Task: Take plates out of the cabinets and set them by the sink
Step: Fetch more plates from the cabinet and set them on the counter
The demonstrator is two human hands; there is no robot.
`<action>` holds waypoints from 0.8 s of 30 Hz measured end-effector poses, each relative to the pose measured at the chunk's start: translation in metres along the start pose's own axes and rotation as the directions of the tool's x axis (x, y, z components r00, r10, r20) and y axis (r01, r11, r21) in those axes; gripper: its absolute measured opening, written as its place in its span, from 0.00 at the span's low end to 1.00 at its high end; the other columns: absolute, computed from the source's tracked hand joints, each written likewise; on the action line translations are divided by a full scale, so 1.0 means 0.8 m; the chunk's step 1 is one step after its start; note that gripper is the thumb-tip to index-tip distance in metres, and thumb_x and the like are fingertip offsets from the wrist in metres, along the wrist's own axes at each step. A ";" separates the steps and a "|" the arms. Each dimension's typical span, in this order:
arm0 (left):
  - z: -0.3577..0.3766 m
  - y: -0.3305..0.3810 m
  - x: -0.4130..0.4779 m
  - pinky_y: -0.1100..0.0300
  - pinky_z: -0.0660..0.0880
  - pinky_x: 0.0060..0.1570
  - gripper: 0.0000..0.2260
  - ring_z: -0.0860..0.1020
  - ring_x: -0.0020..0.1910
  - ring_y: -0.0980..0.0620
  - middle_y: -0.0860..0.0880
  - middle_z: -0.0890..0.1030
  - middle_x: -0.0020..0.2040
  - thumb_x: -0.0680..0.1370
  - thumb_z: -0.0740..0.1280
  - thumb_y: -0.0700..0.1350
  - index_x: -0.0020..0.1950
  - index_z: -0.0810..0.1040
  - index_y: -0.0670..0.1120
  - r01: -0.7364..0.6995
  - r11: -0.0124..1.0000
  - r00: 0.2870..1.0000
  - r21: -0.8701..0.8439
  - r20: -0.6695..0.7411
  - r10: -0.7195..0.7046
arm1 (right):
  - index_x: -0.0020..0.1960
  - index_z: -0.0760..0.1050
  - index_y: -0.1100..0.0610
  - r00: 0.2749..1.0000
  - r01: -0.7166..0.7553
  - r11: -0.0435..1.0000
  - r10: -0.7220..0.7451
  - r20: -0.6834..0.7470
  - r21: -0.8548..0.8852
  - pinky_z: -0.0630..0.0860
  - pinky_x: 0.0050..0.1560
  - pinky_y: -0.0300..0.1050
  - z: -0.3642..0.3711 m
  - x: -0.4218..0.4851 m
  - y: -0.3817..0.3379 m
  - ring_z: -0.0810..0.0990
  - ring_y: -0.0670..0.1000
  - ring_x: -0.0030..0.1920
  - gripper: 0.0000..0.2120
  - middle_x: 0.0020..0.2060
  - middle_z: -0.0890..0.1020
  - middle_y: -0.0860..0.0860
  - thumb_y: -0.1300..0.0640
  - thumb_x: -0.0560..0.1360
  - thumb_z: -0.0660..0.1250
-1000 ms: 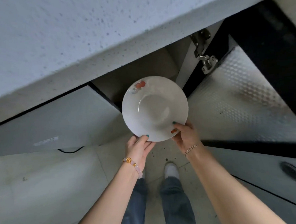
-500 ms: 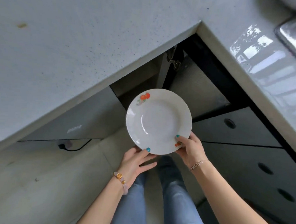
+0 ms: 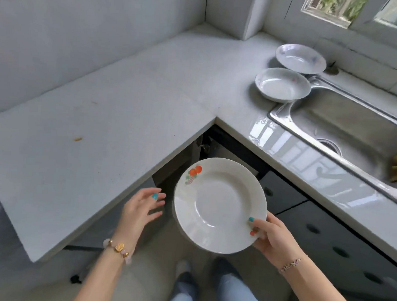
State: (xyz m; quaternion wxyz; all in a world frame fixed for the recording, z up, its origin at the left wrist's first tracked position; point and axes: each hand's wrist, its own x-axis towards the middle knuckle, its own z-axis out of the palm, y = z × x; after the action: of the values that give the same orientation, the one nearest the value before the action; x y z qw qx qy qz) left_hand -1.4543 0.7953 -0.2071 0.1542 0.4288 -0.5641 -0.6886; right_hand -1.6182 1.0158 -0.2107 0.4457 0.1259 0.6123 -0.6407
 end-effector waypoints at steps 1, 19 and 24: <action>0.007 0.015 0.003 0.57 0.77 0.52 0.08 0.79 0.55 0.50 0.48 0.81 0.55 0.80 0.60 0.42 0.54 0.78 0.47 -0.053 0.998 0.998 0.030 0.024 0.052 | 0.55 0.76 0.60 1.000 0.020 1.000 -0.020 0.011 0.013 0.80 0.33 0.46 0.002 -0.008 -0.008 0.75 0.54 0.34 0.13 0.29 0.80 0.53 0.71 0.76 0.58; 0.165 0.172 0.082 0.56 0.75 0.55 0.10 0.76 0.57 0.51 0.55 0.78 0.53 0.81 0.57 0.45 0.56 0.77 0.50 -0.311 0.943 0.931 0.121 0.237 0.277 | 0.48 0.74 0.61 0.969 0.247 0.952 -0.245 -0.030 0.180 0.80 0.31 0.45 -0.024 0.006 -0.179 0.74 0.52 0.34 0.11 0.35 0.72 0.56 0.73 0.75 0.57; 0.220 0.187 0.143 0.57 0.76 0.52 0.13 0.76 0.55 0.50 0.49 0.77 0.57 0.80 0.58 0.48 0.63 0.72 0.45 -0.195 0.961 0.970 0.195 0.182 0.160 | 0.49 0.74 0.63 0.974 0.223 0.955 -0.226 -0.007 0.195 0.80 0.31 0.47 -0.041 0.056 -0.221 0.73 0.53 0.33 0.11 0.36 0.72 0.57 0.74 0.75 0.56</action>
State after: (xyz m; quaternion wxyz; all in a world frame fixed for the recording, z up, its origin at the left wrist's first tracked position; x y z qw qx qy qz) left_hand -1.6962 0.7816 -0.1196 0.1219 0.3317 -0.6812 -0.6412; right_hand -1.7848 1.0005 -0.1303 0.3603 0.0938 0.5539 -0.7447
